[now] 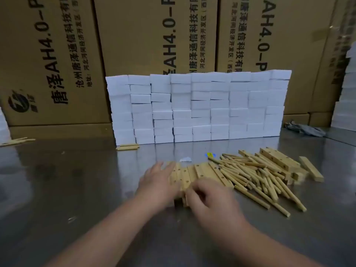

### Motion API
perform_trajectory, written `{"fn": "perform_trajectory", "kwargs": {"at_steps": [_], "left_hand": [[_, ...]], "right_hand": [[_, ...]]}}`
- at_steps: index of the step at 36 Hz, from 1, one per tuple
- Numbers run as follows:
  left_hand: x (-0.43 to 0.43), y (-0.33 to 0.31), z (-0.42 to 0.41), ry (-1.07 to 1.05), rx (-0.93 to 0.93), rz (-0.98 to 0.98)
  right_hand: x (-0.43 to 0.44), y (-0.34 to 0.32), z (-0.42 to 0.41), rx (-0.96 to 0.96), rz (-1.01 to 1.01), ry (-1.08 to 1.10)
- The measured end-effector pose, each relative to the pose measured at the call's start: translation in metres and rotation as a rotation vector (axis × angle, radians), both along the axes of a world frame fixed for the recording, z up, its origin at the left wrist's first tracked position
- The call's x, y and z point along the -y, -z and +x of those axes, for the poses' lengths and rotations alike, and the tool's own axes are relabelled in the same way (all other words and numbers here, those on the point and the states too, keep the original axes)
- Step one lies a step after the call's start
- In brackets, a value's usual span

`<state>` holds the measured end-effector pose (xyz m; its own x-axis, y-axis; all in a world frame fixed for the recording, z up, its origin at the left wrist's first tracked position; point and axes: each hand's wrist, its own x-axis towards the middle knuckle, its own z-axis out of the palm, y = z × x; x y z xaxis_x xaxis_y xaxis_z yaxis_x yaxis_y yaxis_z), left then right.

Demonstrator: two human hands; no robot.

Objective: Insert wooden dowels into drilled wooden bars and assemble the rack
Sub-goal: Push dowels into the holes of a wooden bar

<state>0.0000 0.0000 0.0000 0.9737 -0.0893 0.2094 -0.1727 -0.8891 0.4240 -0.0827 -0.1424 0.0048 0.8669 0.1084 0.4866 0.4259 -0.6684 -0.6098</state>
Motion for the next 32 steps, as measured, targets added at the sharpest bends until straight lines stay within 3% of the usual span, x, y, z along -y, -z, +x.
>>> {"fn": "perform_trajectory", "kwargs": {"at_steps": [3,5,12,20,25,30,32], "left_hand": [[0.017,0.017,0.013,0.025,0.014,0.168],[0.020,0.028,0.013,0.050,0.006,0.164],[0.010,0.037,0.010,0.105,0.063,0.032],[0.004,0.041,0.020,0.038,0.165,-0.131],[0.001,0.040,0.024,-0.074,0.191,-0.339],[-0.001,0.036,0.022,-0.114,0.042,-0.282],[-0.001,0.036,0.021,-0.085,-0.006,-0.344]], "right_hand": [[-0.009,-0.011,0.026,0.140,-0.104,0.114],[-0.018,-0.013,0.042,0.124,-0.142,0.156],[0.002,0.004,0.066,0.129,-0.236,0.277],[0.010,0.012,0.070,-0.012,-0.349,0.265],[0.010,0.016,0.073,-0.059,-0.376,0.255],[0.016,0.009,0.075,-0.083,-0.326,0.317],[0.024,0.003,0.076,-0.093,-0.253,0.394]]}}
